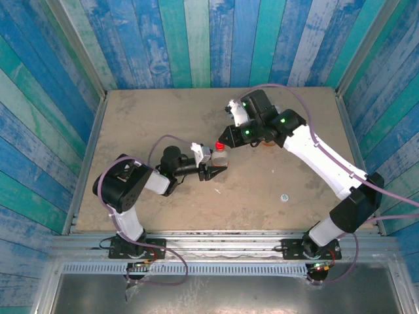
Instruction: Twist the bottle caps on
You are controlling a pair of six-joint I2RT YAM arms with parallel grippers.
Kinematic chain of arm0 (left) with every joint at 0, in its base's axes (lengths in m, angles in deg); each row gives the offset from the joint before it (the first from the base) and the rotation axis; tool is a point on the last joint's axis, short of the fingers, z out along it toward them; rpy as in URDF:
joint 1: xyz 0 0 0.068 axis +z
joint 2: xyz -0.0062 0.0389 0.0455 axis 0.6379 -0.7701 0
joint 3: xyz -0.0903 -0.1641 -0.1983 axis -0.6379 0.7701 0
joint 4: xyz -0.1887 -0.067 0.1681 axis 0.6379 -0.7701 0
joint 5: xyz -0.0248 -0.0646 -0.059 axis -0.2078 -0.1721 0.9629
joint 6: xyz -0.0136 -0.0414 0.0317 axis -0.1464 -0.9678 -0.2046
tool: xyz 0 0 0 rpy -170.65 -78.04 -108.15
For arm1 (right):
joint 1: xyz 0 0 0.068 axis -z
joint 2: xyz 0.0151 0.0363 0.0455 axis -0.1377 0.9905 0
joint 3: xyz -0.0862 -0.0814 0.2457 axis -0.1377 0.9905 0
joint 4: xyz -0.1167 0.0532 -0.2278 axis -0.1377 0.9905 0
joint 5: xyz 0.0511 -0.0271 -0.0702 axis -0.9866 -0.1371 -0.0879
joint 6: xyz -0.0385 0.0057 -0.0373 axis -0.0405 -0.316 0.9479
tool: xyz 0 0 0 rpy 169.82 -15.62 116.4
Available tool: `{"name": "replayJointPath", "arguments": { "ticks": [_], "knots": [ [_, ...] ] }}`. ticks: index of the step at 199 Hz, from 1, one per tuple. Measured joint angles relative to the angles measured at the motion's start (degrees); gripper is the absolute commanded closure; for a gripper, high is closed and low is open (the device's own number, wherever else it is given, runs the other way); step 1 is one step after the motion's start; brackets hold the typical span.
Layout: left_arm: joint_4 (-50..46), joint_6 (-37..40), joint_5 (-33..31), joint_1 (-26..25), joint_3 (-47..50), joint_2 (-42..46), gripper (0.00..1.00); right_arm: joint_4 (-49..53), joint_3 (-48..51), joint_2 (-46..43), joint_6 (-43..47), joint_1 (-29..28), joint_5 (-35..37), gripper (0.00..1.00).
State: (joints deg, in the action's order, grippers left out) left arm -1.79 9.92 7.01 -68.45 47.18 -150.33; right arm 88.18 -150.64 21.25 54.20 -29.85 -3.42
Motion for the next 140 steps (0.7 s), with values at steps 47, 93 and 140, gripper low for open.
{"name": "replayJointPath", "arguments": {
  "ticks": [47, 93, 140],
  "knots": [
    [0.0, 0.1, 0.3, 0.0, 0.0, 0.0, 0.37, -1.2, 1.8, -1.4, -0.5, 0.1, -0.4, 0.88],
    [0.0, 0.1, 0.7, 0.0, 0.0, 0.0, 0.37, -1.7, 3.8, -3.2, -1.5, 0.0, -0.4, 0.9],
    [-0.1, 0.0, 0.8, 0.2, 0.0, 0.0, 0.37, -1.9, 6.1, -5.2, -2.9, -0.9, -0.4, 0.9]
  ]
}}
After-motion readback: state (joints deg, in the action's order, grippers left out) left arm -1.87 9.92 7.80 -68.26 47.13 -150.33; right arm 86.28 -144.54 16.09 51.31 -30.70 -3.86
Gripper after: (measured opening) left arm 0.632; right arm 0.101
